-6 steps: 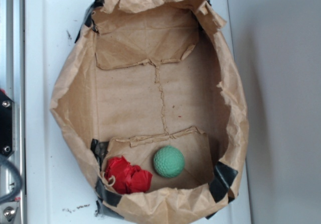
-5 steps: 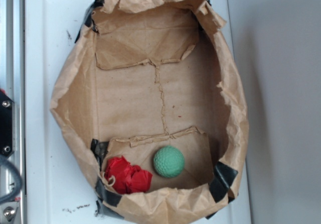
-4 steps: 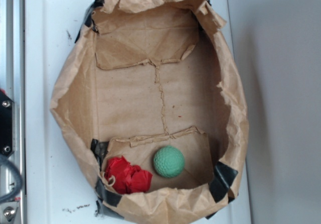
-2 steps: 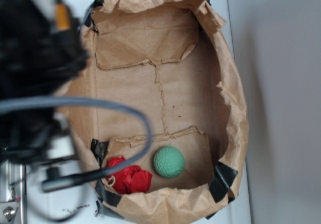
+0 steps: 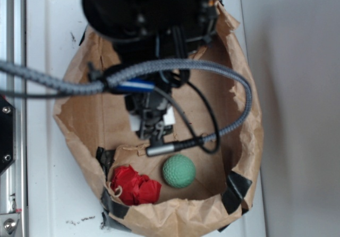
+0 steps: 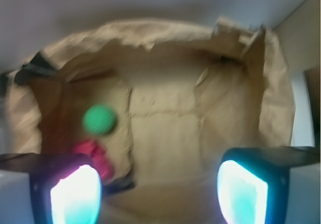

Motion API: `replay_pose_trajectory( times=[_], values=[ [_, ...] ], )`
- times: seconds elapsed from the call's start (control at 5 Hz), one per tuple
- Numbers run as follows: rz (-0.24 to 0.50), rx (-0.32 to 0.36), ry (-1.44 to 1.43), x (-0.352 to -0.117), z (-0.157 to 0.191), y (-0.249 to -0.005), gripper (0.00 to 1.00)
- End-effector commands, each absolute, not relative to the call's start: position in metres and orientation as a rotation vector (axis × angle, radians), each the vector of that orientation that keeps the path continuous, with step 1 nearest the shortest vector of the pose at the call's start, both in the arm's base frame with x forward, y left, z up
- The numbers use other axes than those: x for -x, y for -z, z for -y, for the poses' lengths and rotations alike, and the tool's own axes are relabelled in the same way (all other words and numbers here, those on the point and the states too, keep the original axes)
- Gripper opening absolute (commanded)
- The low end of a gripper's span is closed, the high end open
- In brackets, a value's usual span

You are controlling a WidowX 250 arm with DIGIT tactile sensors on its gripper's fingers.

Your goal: Grab the red paper.

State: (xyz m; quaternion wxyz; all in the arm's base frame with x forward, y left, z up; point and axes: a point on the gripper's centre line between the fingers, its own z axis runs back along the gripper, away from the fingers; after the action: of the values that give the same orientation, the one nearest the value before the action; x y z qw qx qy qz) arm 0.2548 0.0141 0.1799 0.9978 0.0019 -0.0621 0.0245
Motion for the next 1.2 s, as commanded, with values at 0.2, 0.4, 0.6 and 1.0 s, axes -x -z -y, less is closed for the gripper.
replay_pose_trajectory(
  times=[0.2,0.4,0.6,1.0],
  values=[
    [0.120,-0.031,-0.022,-0.272,-0.009,-0.155,1.00],
    [0.118,-0.038,-0.088,-0.283,-0.019,-0.125,1.00],
    [0.147,-0.078,-0.083,-0.294,-0.017,-0.097,1.00],
    [0.086,-0.002,0.158,-0.277,0.015,-0.097,1.00]
  ],
)
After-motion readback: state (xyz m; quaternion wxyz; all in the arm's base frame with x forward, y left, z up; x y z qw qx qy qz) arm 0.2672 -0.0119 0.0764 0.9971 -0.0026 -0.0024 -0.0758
